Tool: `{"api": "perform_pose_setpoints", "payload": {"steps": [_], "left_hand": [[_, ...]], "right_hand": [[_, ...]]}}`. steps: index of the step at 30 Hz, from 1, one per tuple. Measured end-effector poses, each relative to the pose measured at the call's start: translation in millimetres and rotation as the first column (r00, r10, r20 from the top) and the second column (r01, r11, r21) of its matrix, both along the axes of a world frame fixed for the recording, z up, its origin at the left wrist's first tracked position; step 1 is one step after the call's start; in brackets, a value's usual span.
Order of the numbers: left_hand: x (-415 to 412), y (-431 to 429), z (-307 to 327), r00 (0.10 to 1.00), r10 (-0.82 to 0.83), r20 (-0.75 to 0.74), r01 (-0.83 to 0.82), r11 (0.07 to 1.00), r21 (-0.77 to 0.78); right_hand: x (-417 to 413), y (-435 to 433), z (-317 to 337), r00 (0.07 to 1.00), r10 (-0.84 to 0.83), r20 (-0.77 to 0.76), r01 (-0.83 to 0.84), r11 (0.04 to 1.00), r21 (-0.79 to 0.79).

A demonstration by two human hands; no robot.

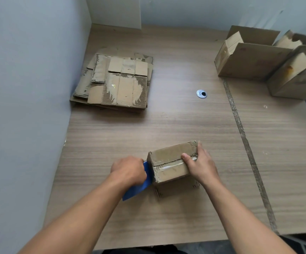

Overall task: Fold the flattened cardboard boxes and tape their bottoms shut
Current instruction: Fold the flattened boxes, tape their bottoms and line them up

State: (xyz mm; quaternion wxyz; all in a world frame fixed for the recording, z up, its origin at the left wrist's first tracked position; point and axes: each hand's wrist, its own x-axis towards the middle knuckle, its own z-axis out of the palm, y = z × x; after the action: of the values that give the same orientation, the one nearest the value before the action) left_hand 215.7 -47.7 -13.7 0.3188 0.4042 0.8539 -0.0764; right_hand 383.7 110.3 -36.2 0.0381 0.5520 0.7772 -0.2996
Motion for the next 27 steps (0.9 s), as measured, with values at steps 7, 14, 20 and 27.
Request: {"api": "perform_pose_setpoints", "payload": {"steps": [7,14,20,27], "left_hand": [[-28.5,-32.2,-0.2,0.992,0.113,0.047,-0.116,0.991,0.064],[-40.4,-36.7,8.7,0.970,0.241,0.027,-0.242,0.955,0.173],[-37.5,-25.0,19.3,0.965,0.264,0.013,-0.257,0.927,0.272],[-16.7,-9.7,28.4,0.984,0.176,-0.037,-0.147,0.907,0.393]], "right_hand": [[-10.7,-37.4,1.6,0.947,0.255,0.197,-0.264,0.964,0.020],[-12.9,-27.6,-2.0,0.979,0.205,0.008,-0.205,0.979,-0.015],[14.6,-1.9,-8.7,0.920,0.127,-0.371,-0.133,0.991,0.009],[17.1,12.9,-2.8,0.901,0.236,-0.364,-0.221,0.972,0.084]]}}
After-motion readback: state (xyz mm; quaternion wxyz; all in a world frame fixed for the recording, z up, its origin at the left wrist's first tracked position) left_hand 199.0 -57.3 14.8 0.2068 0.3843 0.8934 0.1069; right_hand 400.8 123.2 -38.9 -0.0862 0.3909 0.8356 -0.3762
